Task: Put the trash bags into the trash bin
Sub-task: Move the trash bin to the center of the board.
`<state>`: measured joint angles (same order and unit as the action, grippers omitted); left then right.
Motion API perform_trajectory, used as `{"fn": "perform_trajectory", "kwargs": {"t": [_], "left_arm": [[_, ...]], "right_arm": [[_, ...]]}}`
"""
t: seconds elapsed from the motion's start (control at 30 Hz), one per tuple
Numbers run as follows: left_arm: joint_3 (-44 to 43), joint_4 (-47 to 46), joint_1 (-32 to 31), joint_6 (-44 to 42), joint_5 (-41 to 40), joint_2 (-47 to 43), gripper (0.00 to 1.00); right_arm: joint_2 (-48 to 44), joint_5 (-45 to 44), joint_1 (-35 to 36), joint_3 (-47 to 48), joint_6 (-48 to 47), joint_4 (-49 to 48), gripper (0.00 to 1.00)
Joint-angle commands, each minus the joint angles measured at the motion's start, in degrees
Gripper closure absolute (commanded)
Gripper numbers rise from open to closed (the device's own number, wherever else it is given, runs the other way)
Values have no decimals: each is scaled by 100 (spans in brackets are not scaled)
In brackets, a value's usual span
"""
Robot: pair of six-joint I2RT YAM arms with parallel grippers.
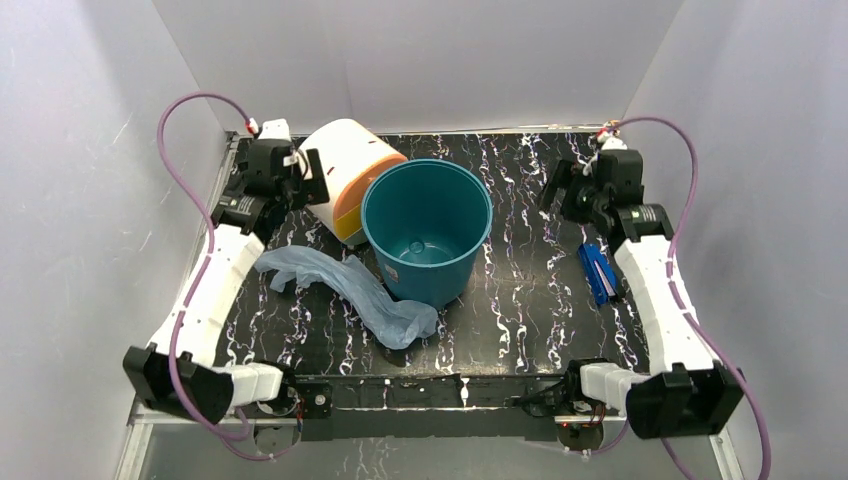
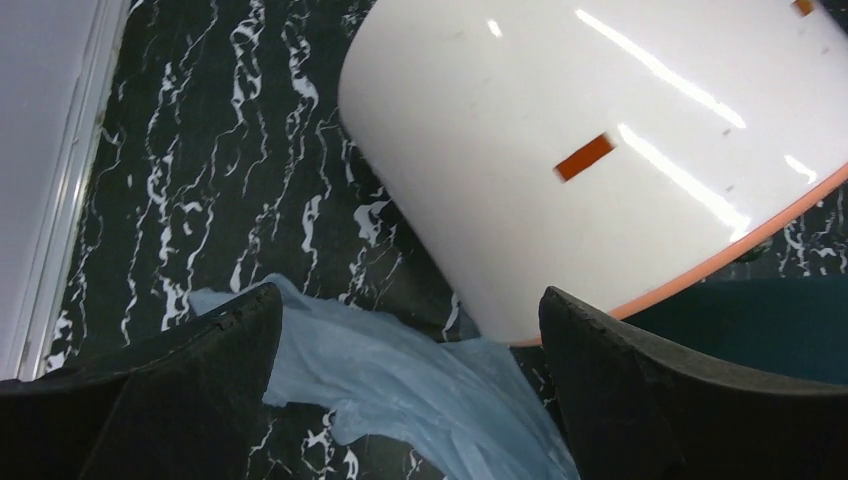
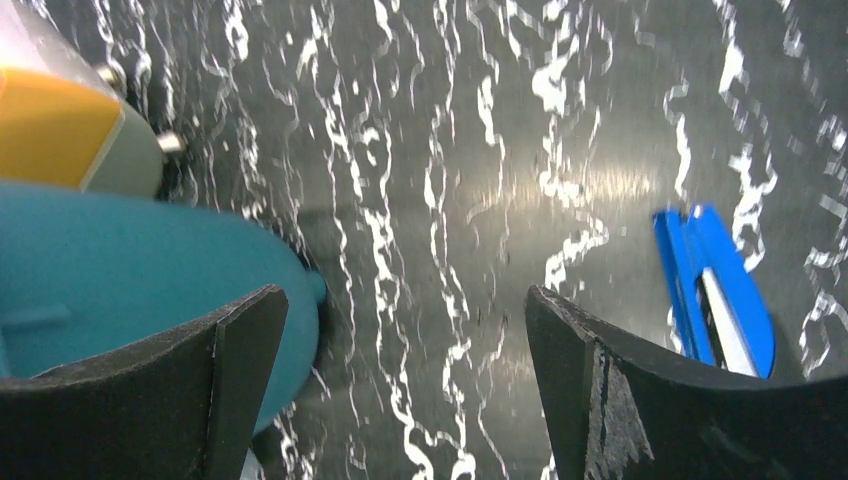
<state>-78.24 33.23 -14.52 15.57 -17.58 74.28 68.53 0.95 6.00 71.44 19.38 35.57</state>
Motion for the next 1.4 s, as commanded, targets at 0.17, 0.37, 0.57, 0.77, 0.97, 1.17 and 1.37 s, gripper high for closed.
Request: {"fn": "perform_trajectory", "kwargs": {"t": [0.17, 0.37, 0.57, 0.77, 0.97, 1.17, 1.37], "left_arm": [[1346, 539, 197, 453, -421, -1825, 2], [2259, 696, 274, 709, 1046, -2826, 2], [3342, 282, 311, 1027, 2918, -3686, 3], [3706, -122, 311, 1359, 4258, -3805, 3], [4263, -1265, -103, 1850, 4864, -3944, 3], [4584, -2778, -1842, 1856, 3780, -3376, 4], [4800, -4367, -3062, 1396, 2517, -2777, 4]], "right_arm": [[-1648, 1088, -180, -2085, 510, -55, 2], [-2117, 2208, -247, -2977, 835, -171, 2], [-2176, 2806, -278, -3474, 1003, -246, 1], [-2290, 3570, -295, -3985, 1558, -878, 1], [-2366, 3787, -301, -4249, 1860, -1357, 1], [-2121, 3913, -305, -4355, 1875, -1521, 1], [-2255, 3835, -301, -4551, 1878, -1532, 1]]}}
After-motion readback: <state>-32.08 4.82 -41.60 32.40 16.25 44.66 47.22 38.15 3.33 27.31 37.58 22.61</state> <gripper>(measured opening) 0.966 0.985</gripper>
